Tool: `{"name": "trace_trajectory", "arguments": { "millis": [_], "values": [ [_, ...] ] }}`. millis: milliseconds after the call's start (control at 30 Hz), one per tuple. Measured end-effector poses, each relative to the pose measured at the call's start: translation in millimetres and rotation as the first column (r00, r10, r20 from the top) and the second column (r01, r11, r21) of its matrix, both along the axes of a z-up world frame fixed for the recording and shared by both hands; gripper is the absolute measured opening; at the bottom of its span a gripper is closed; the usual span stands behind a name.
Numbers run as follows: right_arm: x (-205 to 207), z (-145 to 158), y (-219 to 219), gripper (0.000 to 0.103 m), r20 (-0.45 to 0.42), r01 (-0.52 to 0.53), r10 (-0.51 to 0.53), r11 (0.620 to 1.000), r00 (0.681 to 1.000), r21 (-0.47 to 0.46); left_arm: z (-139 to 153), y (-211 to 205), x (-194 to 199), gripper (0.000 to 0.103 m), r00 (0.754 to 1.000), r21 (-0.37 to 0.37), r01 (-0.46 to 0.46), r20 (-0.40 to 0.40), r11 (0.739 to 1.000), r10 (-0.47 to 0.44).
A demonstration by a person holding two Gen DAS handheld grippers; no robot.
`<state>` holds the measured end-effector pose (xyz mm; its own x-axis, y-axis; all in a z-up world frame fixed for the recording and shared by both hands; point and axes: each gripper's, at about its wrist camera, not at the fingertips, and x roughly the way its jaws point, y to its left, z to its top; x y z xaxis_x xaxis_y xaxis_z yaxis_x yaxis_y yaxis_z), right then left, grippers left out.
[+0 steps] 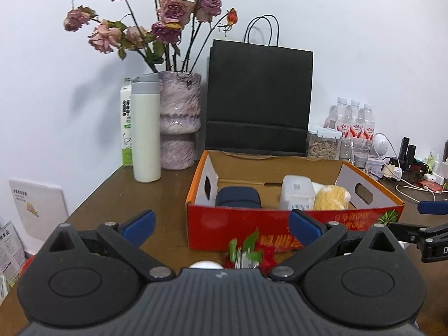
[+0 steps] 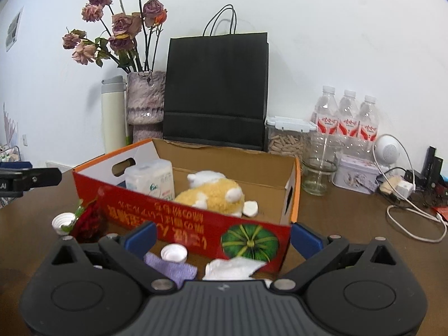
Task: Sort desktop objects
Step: 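Withdraw both tools from the box back toward the remaining table items, then move the left tool toward the white bottle cap while the right tool approaches the crumpled tissue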
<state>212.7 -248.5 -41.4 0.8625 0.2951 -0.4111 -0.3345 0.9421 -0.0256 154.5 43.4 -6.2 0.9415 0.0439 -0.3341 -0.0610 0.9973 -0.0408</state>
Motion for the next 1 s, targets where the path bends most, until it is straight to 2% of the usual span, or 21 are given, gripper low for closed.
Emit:
{"name": "trace_trajectory", "arguments": {
  "millis": [533, 1000],
  "values": [
    [-39, -11, -6, 0.102, -0.029, 0.02, -0.021, 0.999, 0.999, -0.031, -15, -12, -41, 0.103, 0.999, 0.004, -0.04, 0.003, 0.999, 0.04],
    [-49, -16, -7, 0.102, -0.051, 0.028, -0.031, 0.998, 0.998, -0.058, -23, -18, -44, 0.103, 0.999, 0.03, -0.039, -0.024, 0.999, 0.04]
  ]
}}
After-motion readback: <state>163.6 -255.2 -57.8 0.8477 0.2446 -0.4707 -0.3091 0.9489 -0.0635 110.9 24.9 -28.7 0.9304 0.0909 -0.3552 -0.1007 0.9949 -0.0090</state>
